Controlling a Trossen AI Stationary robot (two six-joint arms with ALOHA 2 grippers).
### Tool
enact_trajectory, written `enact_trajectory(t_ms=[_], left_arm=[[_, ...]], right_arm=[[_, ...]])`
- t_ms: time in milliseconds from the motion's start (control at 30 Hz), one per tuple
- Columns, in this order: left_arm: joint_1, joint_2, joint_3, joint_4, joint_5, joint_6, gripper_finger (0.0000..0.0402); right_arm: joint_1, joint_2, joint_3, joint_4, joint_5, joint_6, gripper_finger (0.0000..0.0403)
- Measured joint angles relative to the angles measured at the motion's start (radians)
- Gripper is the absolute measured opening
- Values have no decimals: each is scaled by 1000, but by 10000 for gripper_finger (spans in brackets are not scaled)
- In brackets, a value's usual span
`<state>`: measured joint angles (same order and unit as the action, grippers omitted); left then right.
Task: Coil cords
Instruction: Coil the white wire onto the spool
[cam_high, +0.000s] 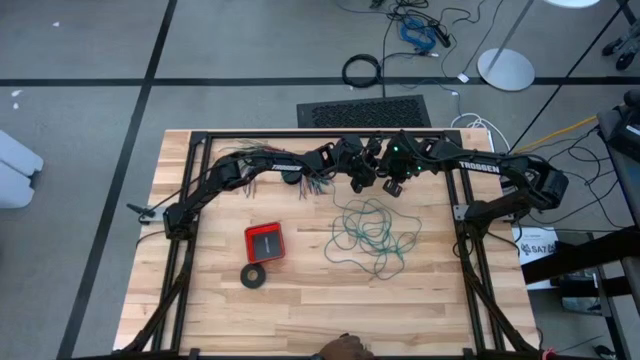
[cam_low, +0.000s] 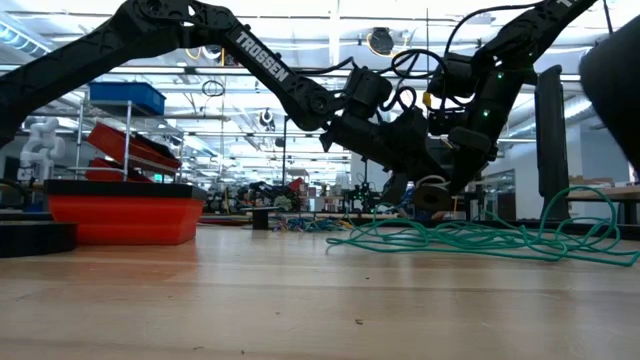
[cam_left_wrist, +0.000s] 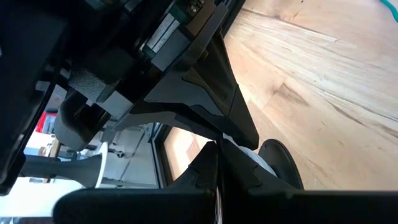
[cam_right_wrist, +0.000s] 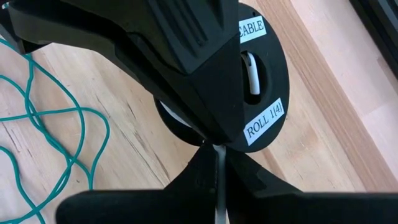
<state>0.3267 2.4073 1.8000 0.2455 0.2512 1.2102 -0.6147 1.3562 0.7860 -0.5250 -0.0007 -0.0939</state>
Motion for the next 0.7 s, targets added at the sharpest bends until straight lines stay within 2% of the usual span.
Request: enact_trajectory(t_ms=[700], left_arm=[[0, 0, 0, 0, -1, -1, 6]], right_arm=[[0, 0, 0, -13, -9, 3, 0]])
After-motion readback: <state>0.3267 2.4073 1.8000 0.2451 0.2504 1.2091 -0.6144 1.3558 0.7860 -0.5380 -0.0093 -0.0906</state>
